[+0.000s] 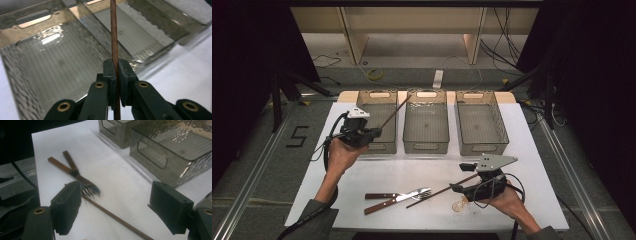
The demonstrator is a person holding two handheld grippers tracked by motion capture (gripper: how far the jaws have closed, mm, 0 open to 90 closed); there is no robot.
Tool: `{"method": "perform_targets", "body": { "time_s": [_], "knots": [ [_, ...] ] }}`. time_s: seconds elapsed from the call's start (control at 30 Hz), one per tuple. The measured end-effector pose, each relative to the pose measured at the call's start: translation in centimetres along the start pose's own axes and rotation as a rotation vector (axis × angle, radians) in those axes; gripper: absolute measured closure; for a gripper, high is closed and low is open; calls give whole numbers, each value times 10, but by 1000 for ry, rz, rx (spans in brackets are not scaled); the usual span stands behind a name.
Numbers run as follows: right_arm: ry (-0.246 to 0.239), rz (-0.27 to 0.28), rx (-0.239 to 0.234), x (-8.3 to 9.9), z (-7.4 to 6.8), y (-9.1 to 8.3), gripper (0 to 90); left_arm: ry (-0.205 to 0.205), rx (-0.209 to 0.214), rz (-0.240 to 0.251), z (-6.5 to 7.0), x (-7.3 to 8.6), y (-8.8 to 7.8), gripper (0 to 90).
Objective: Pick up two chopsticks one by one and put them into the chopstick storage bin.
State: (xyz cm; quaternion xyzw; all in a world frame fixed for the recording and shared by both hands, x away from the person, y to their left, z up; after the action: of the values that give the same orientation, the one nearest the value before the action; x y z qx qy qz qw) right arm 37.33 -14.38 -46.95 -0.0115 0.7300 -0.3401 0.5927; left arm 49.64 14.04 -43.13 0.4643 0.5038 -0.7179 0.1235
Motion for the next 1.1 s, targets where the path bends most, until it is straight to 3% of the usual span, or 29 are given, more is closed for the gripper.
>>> {"method": "perform_targets", "body": {
  "time_s": [0.57,0.83,1.1],
  "knots": [
    [-12,-10,-10,2,-4,1,259,-93,-90,-55,-47,-2,34,848],
    [-18,-18,-14,3,-5,1,260,-132,-122,-70,-62,-2,47,847],
    [-25,-20,-21,3,-6,1,261,-137,-166,-82,-72,0,57,805]
  ]
}}
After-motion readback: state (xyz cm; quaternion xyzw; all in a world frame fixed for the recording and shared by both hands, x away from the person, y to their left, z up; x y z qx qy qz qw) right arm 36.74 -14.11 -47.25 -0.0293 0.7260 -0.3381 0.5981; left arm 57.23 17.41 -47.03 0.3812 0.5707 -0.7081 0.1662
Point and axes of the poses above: each handheld gripper's, and its own axes: y roughly forward along the jaws, x roughly out of its underside, z roughly to its right, the point moved 9 cm from there along y, roughly forward along the jaws, and after that the axes turned 2 degrees about z, right-handed, at the moved point
